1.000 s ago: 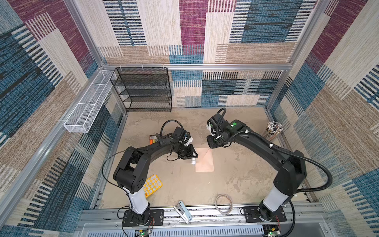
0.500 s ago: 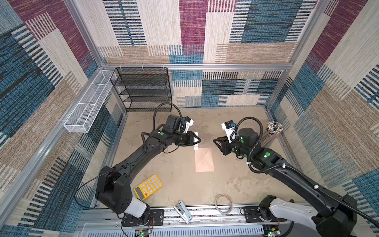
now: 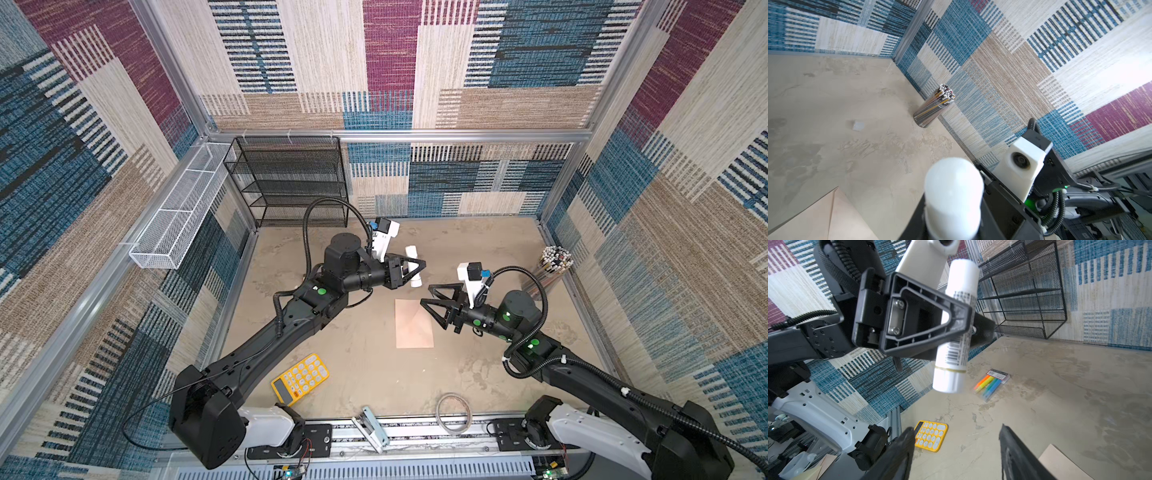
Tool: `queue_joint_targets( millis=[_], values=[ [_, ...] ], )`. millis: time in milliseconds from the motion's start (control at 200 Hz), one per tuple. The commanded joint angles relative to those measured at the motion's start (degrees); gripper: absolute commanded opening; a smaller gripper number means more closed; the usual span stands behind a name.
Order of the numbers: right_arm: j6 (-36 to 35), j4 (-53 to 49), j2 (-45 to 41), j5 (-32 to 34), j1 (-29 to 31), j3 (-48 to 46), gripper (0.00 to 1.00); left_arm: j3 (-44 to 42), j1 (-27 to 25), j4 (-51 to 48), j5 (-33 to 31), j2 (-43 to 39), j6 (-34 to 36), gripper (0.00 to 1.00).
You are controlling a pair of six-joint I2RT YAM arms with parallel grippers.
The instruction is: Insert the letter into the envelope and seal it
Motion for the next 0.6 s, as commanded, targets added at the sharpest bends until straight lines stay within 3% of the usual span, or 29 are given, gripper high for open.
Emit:
queue_joint_targets(
  millis=[0, 461, 591],
  values=[
    [1.9, 8.9, 0.1, -2.0, 0.0, -0.4, 0.7, -1.0, -0.7, 10.4, -0.2, 0.4, -1.4, 0.02],
    [2.1, 9.0, 2.0, 0.5, -0.1, 1.7, 0.6, -0.3, -2.8, 12.0, 3.5, 3.6, -1.4, 0.08],
    [1.3, 8.3, 2.5, 1.6, 0.0, 2.3, 0.52, -0.1, -3.0, 11.4, 4.7, 3.8, -1.0, 0.09]
  ],
)
